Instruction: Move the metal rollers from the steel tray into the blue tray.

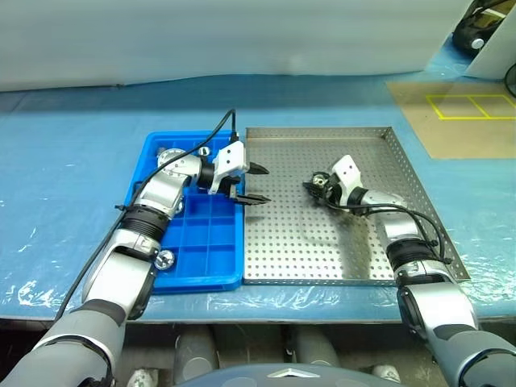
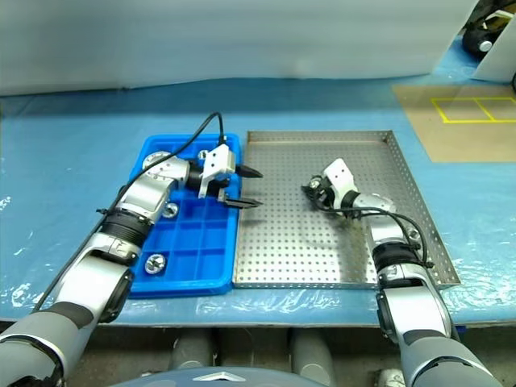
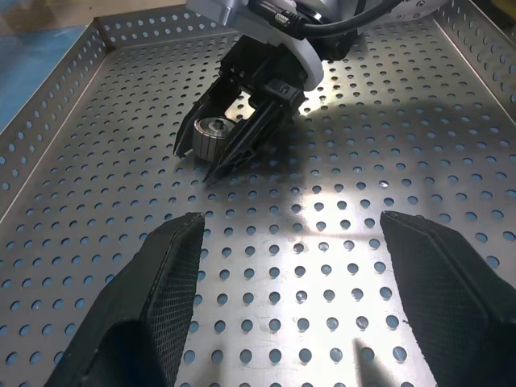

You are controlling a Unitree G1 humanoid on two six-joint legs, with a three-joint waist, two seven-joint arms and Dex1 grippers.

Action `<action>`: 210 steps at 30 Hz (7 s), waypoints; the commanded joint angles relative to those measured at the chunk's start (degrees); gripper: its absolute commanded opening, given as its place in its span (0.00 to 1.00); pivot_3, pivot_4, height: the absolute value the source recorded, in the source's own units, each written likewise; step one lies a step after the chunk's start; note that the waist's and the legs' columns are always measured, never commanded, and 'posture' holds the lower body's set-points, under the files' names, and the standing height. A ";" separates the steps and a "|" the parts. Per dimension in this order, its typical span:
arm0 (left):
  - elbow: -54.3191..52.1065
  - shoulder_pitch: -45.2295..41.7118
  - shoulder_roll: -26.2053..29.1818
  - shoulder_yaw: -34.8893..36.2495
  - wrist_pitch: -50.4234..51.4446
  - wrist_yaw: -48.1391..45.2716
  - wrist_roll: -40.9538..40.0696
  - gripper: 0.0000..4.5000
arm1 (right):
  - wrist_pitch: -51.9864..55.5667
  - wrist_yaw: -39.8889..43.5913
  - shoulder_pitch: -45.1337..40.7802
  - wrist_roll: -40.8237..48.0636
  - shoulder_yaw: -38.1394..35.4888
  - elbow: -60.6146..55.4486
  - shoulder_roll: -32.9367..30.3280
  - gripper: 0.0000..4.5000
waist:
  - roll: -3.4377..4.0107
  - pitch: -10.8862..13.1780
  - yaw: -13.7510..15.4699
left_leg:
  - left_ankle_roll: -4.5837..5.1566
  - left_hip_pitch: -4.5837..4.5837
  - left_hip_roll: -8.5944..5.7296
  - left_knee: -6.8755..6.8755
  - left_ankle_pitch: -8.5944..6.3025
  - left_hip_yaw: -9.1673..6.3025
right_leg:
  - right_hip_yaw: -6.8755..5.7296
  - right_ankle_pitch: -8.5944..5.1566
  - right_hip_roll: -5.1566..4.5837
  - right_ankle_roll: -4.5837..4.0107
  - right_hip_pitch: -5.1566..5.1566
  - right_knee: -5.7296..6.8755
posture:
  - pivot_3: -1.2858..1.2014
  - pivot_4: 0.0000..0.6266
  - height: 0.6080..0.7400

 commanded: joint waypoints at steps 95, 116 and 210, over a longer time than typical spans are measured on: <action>-4.11 -1.47 -6.38 -0.85 -2.47 0.78 -5.59 0.82 | 8.01 -2.88 17.10 3.33 -9.13 -14.33 -12.49 1.00 | 0.05 0.17 -1.28 | -0.03 0.14 -0.01 0.15 0.03 -0.32 | 0.08 0.18 0.23 -0.21 0.22 -0.10 | 0.41 0.24 1.00; -4.75 -1.05 -4.68 -0.60 -2.69 2.37 -5.26 0.82 | 7.68 -0.03 17.29 4.22 -8.30 -14.21 -11.51 0.37 | -0.24 0.15 -1.24 | 0.05 0.41 0.02 0.01 -0.05 -0.23 | 0.05 0.21 0.22 -0.26 0.59 -0.52 | 0.42 0.24 1.00; -34.63 16.73 10.92 3.11 11.87 6.45 -15.83 0.82 | 22.15 15.66 10.05 7.42 -6.99 -42.60 -19.41 0.87 | -0.06 0.41 4.54 | -1.24 0.07 0.20 -0.59 0.71 -0.68 | 0.02 0.06 0.45 -0.49 -0.29 0.43 | 0.44 0.24 1.00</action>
